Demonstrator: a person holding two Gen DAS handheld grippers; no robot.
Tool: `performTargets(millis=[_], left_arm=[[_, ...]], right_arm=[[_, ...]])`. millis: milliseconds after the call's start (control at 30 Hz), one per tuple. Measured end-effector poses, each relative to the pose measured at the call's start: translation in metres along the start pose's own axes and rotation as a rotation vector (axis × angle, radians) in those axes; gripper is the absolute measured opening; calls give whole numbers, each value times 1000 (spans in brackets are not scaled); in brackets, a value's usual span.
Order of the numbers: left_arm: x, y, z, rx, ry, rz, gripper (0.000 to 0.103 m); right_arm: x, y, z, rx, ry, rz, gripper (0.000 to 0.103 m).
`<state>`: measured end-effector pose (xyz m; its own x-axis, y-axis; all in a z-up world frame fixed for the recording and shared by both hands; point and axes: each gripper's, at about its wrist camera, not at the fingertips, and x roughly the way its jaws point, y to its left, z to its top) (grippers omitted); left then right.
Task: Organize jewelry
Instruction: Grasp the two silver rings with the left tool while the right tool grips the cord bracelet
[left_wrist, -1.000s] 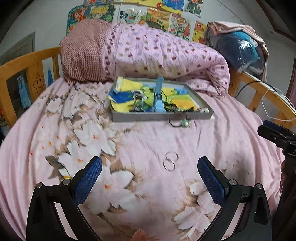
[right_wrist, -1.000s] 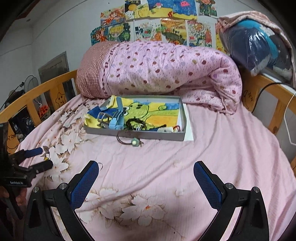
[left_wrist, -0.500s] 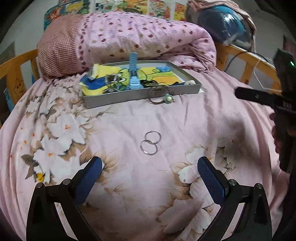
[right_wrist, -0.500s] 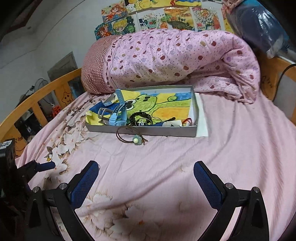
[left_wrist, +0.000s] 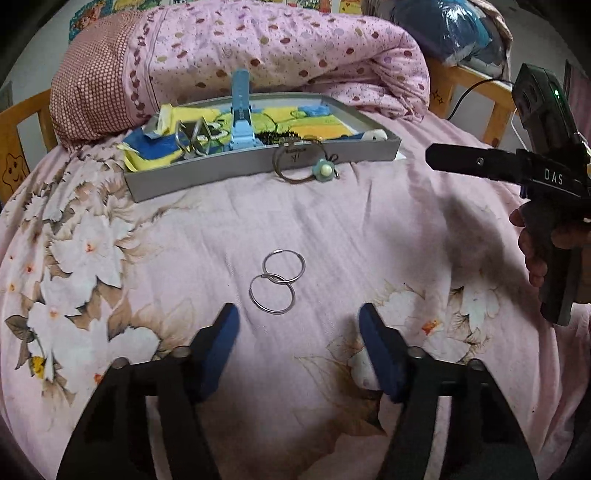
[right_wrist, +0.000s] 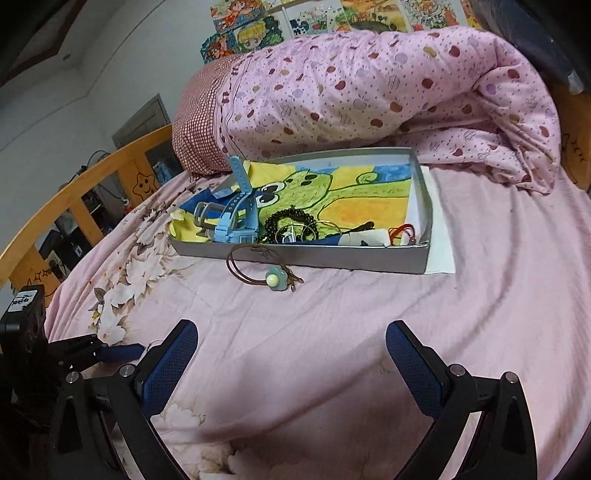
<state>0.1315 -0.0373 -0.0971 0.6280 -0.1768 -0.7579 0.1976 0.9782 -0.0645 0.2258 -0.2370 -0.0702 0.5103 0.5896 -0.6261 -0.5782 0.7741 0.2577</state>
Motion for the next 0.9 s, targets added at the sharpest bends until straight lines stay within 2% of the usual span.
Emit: performTargets(millis=[100,267,300,467,500,533,733,900], left_arm=[[7,1,1,-9,22,18,49],[15,5,9,-17,29,72,27],[16,5,10,-20,30,77,23],[21,7,15,-23,25,101,14],[23,7,16,-25,26,111,7],[26,10,19,-34,33,117,4],[35,15,31,-47,30,115,3],[40,19,39,-57,28,112,3]], right_arm=[[10,-1,1,-11,17,9,90],[30,3,2,-59,51,9,76],[34,3,2,-63,55,10,75],[53,3,3,-70,96,33,67],[55,2,4,-70,100,36,67],[59,2,5,-69,109,43,67],[76,-1,12,-58,143,66,65],[86,-3,21,-56,144,75,56]])
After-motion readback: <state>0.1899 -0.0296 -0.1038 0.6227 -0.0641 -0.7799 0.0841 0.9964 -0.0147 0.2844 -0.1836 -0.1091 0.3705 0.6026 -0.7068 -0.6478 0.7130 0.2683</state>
